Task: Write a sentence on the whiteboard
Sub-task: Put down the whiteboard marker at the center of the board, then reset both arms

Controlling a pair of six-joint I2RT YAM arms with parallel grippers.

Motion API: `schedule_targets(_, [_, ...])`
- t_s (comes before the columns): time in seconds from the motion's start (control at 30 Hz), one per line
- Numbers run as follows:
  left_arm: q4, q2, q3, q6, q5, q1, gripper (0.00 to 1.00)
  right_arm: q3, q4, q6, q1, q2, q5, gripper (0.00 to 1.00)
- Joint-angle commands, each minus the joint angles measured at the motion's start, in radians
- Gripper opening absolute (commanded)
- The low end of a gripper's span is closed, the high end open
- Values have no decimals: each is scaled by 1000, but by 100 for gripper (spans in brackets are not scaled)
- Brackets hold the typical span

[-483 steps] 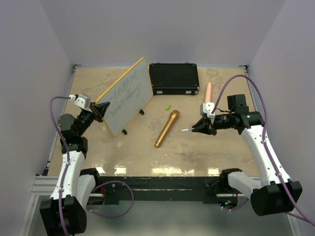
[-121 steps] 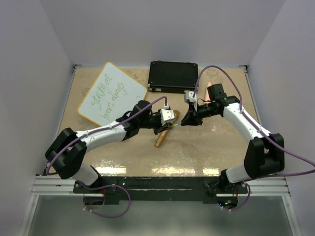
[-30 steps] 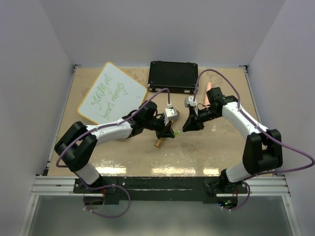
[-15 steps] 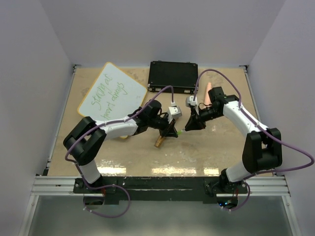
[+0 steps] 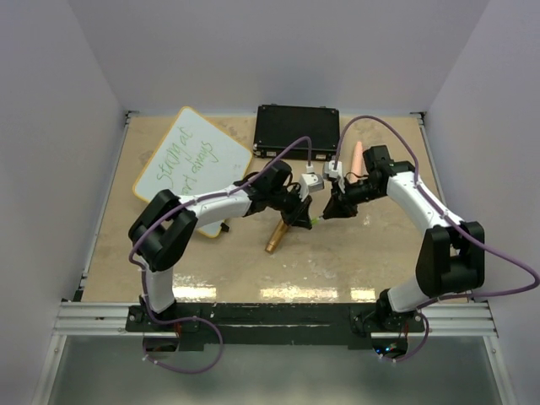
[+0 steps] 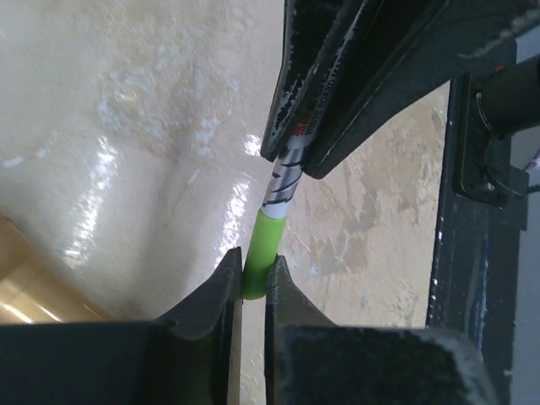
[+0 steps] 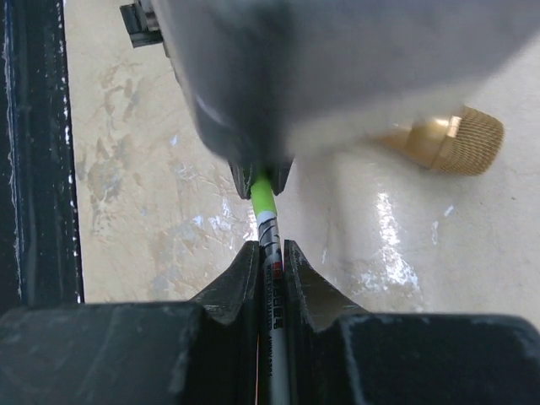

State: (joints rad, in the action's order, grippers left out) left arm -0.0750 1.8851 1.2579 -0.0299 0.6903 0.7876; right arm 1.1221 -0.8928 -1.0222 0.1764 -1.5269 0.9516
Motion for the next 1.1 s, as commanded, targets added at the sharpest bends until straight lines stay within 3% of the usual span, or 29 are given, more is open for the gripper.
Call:
schedule_targets(0.0, [661, -219, 65, -19, 57, 50, 26, -31, 63, 71, 3, 31, 168, 0])
schedule_targets(0.07, [569, -332, -96, 14, -29, 26, 52, -42, 113, 121, -35, 69, 113, 0])
schedule_targets(0.17, [418, -498, -248, 24, -122, -26, 69, -51, 149, 160, -40, 86, 30, 0])
schedule_targets(0.27, [194, -644, -281, 90, -218, -62, 74, -59, 195, 215, -48, 73, -25, 0])
schedule_targets(0.4, [31, -832, -353, 104, -327, -99, 81, -68, 218, 247, -54, 37, -63, 20])
schedule_targets(0.47, [27, -892, -402, 101, -388, -106, 87, -82, 248, 276, -52, 28, -89, 27])
schedule_targets(0.6, [43, -1038, -537, 74, -442, -113, 89, -99, 285, 309, -54, 20, -142, 34])
schedule_targets(0.7, [35, -1101, -600, 56, -466, -116, 91, -99, 307, 333, -60, 37, -185, 46])
schedule_targets(0.73, [31, -1112, -612, 45, -482, -114, 91, -94, 305, 339, -70, 63, -203, 55])
schedule_targets(0.8, [18, -1136, -633, 36, -497, -116, 91, -65, 298, 353, -86, 109, -229, 61])
schedule_targets(1.0, [-11, -1167, -545, -140, -522, -119, 93, 41, 242, 387, -107, 299, -349, 72])
schedule_targets(1.07, [-19, -1172, -488, -209, -543, -122, 100, 42, 270, 437, -115, 374, -372, 75])
